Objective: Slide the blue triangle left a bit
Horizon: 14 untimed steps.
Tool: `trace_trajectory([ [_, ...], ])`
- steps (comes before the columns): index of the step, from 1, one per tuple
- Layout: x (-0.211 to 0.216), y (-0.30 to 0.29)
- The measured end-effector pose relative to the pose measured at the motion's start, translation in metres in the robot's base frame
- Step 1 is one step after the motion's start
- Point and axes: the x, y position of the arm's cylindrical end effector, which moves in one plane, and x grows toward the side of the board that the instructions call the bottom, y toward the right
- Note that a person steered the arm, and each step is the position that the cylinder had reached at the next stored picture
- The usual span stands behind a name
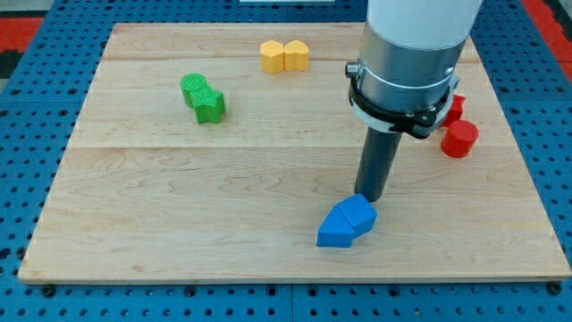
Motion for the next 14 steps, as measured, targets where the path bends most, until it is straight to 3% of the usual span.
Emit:
trace_trajectory([
  [5, -0.020, -0.024],
  [7, -0.020, 0.056],
  [8, -0.006, 0.056],
  [9, 0.040, 0.056],
  [13, 0.071, 0.052],
  [14, 0.071, 0.015],
])
